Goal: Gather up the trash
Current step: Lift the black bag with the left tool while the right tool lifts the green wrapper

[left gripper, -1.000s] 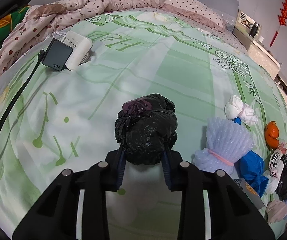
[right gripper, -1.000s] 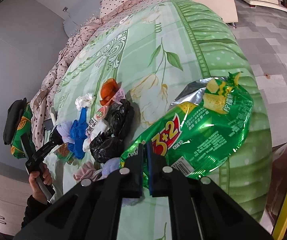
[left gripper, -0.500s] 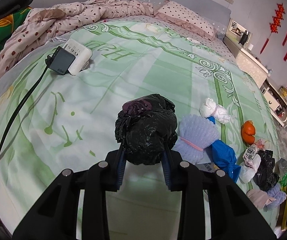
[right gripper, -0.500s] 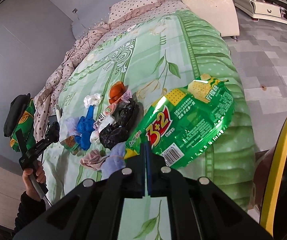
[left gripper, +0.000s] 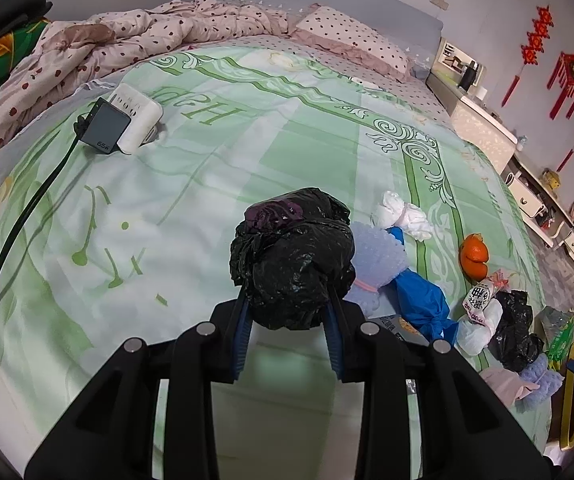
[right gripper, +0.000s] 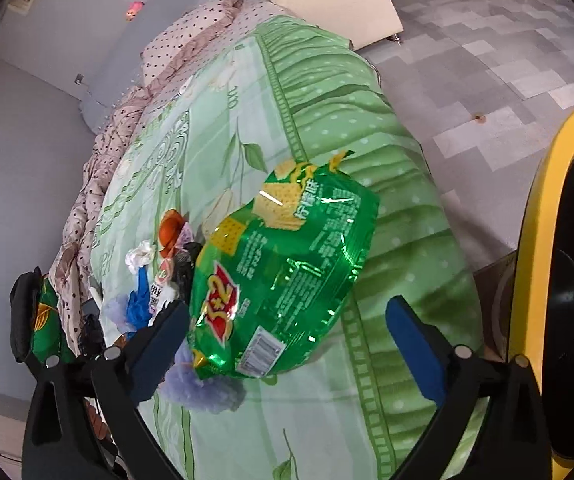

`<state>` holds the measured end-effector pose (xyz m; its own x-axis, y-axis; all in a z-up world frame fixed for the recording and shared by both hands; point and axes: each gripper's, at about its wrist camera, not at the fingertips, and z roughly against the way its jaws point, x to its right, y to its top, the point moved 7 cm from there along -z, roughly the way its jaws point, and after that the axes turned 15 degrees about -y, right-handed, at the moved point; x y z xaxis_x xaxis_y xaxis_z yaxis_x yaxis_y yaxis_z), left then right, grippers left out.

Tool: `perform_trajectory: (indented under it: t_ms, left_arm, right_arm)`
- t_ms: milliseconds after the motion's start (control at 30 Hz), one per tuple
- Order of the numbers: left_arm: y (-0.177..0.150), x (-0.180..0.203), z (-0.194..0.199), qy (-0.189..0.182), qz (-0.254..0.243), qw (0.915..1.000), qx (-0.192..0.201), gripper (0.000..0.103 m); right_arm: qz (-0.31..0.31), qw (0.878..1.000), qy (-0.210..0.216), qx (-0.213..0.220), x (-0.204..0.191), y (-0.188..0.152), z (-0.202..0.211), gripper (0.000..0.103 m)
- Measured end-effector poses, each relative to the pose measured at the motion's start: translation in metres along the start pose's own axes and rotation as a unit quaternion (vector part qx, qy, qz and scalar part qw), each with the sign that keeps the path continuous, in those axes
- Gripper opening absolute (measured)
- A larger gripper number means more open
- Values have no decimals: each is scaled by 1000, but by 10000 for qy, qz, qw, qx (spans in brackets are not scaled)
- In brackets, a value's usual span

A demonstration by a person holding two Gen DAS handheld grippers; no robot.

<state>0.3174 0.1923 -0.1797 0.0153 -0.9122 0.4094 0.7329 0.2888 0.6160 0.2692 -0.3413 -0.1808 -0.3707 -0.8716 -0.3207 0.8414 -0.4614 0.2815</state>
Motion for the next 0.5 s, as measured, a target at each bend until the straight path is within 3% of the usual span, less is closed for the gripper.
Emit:
perform_trajectory:
  t_ms: [133,200,300,333,367,433,500]
  left_arm:
    - [-1,-1,-3,-64,28,10000,-20,31]
    - [-1,0,-4,-78,9,10000,-13,31]
    - [-1,0,-4,-125,0,9999,4,31]
    - [-1,0,-4,-145,10,9999,10,31]
    - [-1,1,-4,-169,28,9999,15,31]
    - [-1,2,-5,-207,45,9998,14,31]
    - [0,5,-4,-221,29,9997,19,31]
  right_arm:
    - [-10,9997,111,-204,-15,6,-19,95]
    - [152,9994,184,-240,-26,5,-22,90]
    - [389,9986,120,-331,-40,4,-30,64]
    - [427,9983,81,-379,-42,4,-34,51]
    - [448,9981,86,-420,-45,3,-37,46]
    - [563,9976,86,-404,-50,3,-40,23]
    - [657,9972,117,-332,-55,3,-39,16]
